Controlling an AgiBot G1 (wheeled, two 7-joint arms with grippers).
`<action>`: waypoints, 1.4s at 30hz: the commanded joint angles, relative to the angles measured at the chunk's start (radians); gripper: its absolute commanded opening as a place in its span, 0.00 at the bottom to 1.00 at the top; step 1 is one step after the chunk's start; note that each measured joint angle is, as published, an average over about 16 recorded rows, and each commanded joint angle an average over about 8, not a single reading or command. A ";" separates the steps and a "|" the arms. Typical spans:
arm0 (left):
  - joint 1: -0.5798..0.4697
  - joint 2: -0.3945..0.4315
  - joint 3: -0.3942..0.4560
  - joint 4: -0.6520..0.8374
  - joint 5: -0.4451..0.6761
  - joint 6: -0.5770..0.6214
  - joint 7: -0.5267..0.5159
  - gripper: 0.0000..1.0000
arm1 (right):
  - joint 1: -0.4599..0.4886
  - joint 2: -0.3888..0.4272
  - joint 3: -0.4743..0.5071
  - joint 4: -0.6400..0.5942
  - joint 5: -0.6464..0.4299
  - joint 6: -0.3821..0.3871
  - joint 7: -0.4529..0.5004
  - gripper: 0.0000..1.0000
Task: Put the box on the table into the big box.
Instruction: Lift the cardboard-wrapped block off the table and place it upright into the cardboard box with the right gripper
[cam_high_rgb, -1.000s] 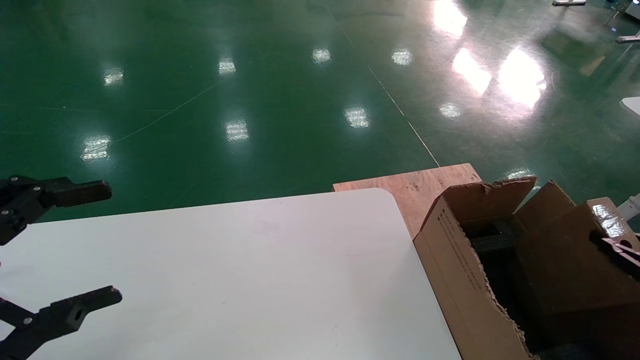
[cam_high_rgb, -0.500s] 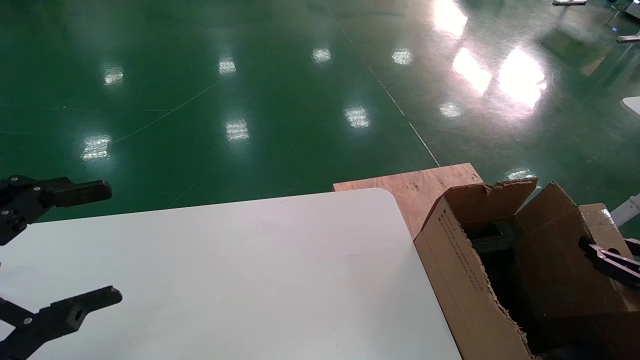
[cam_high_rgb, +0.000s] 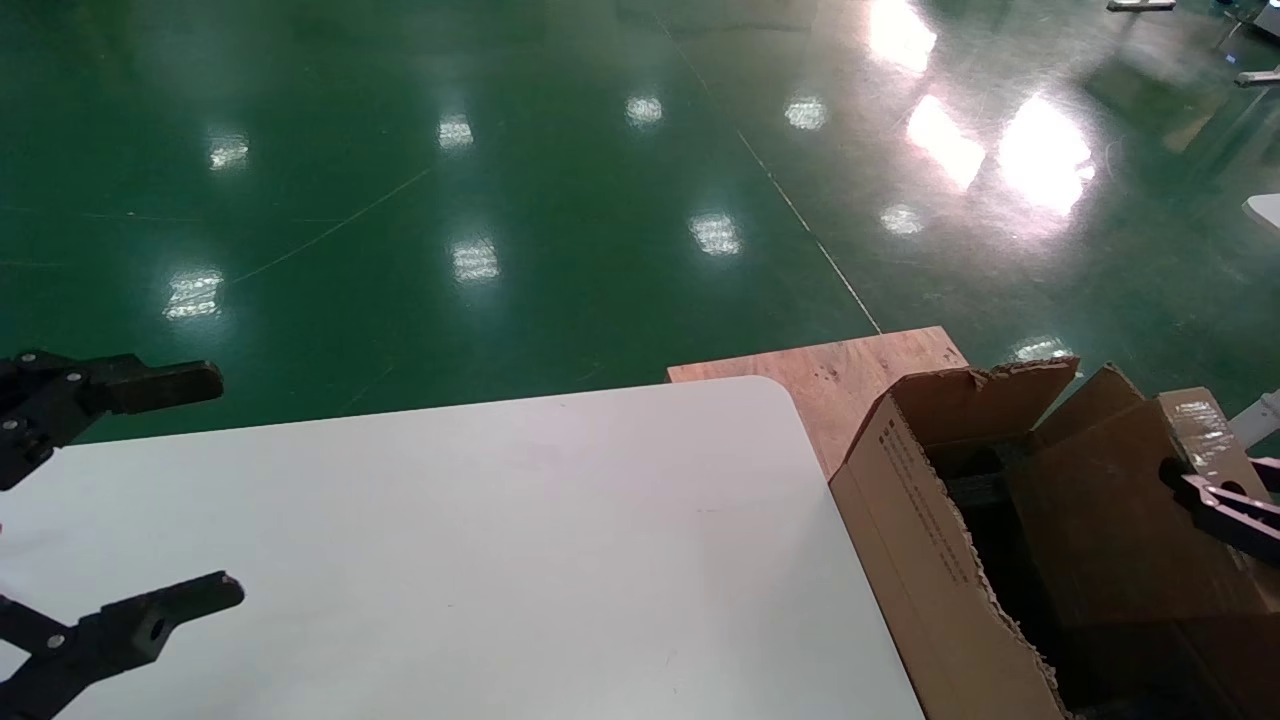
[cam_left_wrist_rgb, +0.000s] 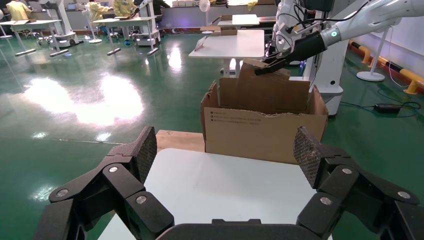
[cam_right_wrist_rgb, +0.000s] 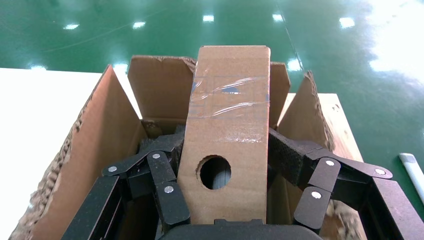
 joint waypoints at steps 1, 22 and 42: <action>0.000 0.000 0.000 0.000 0.000 0.000 0.000 1.00 | -0.038 0.011 0.036 0.021 -0.002 0.005 -0.001 0.00; 0.000 0.000 0.000 0.000 0.000 0.000 0.000 1.00 | -0.370 0.147 0.319 0.334 -0.075 0.213 0.096 0.00; 0.000 0.000 0.000 0.000 0.000 0.000 0.000 1.00 | -0.296 0.029 0.266 0.091 -0.067 0.020 0.018 0.00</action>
